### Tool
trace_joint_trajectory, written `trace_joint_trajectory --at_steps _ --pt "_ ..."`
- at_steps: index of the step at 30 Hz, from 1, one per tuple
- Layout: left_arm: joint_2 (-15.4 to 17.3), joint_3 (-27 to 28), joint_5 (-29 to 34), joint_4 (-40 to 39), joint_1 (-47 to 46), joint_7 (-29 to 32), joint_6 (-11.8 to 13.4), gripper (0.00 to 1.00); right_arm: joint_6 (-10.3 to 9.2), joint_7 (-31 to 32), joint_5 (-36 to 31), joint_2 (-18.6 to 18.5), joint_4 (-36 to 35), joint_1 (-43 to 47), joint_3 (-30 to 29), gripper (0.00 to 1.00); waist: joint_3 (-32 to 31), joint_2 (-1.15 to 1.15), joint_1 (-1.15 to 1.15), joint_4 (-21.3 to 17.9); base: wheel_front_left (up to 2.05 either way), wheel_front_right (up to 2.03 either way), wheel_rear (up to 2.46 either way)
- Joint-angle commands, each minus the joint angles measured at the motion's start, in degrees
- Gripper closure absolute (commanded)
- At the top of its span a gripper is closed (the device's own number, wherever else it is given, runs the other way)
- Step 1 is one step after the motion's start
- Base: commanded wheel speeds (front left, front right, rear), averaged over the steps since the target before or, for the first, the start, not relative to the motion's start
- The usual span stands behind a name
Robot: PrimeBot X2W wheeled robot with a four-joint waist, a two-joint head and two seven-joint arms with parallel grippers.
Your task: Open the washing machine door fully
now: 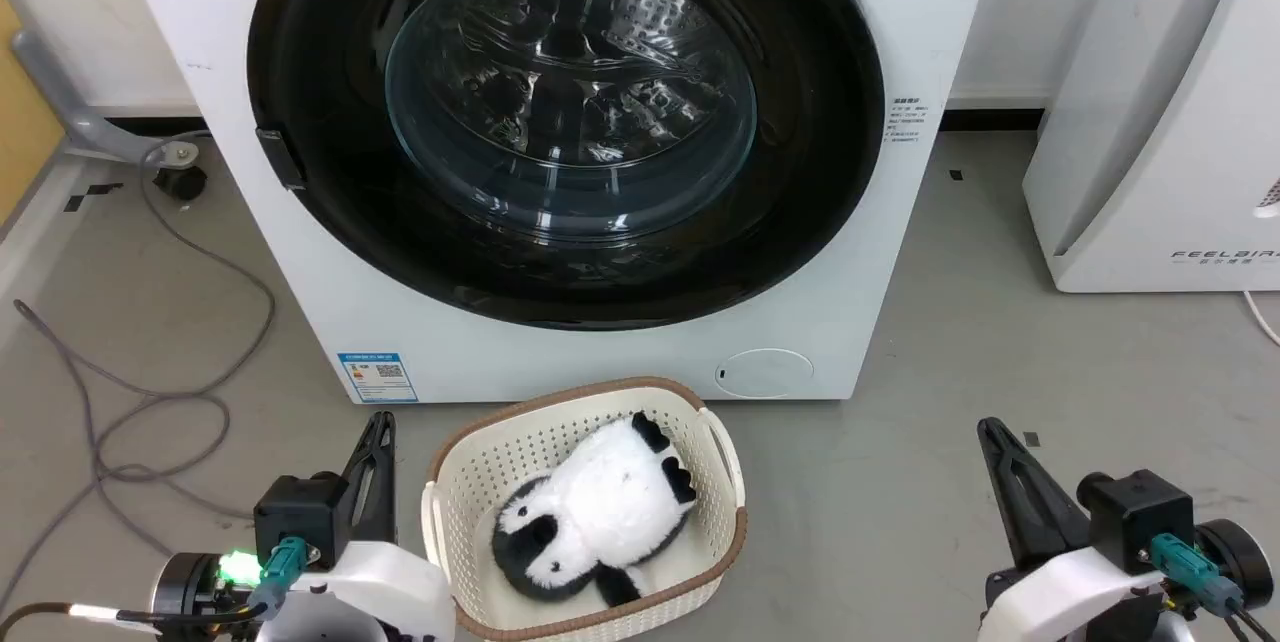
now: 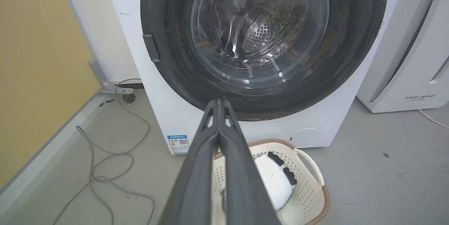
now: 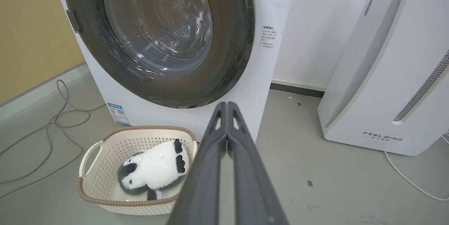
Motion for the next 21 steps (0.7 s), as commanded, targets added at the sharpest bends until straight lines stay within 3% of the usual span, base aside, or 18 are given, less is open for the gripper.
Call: trace_joint_trajectory --at_steps 1,21 --pt "0.04 -0.02 0.16 -0.21 0.00 0.02 0.16 1.00 -0.05 0.03 -0.44 0.28 0.14 -0.80 0.01 1.00 0.00 0.00 0.00 0.00 0.00 0.00 0.00" --pt "0.04 -0.02 0.16 -0.21 0.00 0.02 0.16 1.00 -0.05 0.03 -0.44 0.28 0.14 -0.80 0.01 1.00 0.00 0.00 0.00 0.00 0.00 0.00 0.00"
